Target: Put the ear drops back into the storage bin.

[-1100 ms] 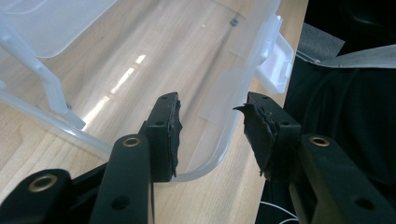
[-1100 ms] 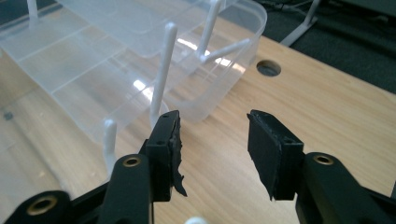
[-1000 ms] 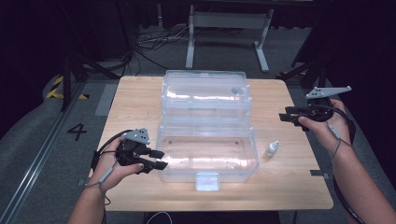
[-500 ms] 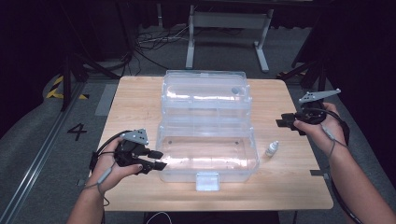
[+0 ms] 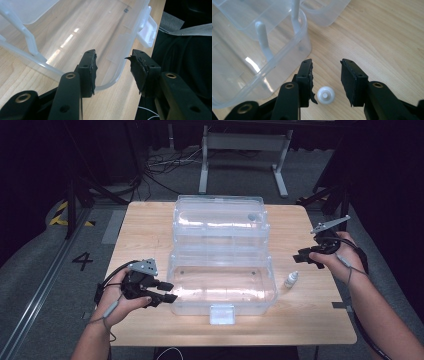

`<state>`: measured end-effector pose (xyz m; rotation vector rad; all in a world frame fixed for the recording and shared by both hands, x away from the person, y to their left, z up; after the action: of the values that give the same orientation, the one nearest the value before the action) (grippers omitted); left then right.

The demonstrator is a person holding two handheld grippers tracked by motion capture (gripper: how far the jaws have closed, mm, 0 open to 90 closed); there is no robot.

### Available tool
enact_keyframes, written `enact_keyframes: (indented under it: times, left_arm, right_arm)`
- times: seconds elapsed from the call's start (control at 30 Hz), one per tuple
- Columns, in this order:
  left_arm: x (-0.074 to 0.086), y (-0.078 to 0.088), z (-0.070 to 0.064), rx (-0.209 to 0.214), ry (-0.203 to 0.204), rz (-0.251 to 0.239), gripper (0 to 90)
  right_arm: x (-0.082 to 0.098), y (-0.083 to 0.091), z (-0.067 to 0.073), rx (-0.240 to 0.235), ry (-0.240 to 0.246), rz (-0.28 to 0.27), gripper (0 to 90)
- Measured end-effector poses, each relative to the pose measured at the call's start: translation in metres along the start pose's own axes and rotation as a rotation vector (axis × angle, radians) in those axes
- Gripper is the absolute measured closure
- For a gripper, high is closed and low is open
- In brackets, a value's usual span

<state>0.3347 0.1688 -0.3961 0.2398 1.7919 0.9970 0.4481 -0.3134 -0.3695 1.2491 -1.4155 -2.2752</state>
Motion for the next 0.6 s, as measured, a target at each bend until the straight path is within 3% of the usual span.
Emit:
enact_keyframes:
  times: [0.37, 0.6]
  left_arm:
    - [0.004, 0.003, 0.000, -0.006, 0.008, 0.002, 56.3]
    - [0.005, 0.004, 0.000, 0.000, 0.015, 0.003, 56.7]
  right_arm:
    - [-0.001, -0.014, -0.003, -0.021, -0.003, 0.158, 62.6]
    - [0.003, -0.021, -0.006, -0.025, -0.010, 0.229, 62.3]
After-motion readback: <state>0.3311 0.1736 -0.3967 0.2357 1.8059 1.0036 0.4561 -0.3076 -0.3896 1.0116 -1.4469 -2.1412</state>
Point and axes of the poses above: each handheld gripper's, and its own axes: y roughly backward along the jaws, x roughly out of its underside, z roughly to its left, the point moved 3 cm from there along -y, roughly forward along the jaws, and after that the axes turned 8 degrees about -x, right-handed, at the moved point
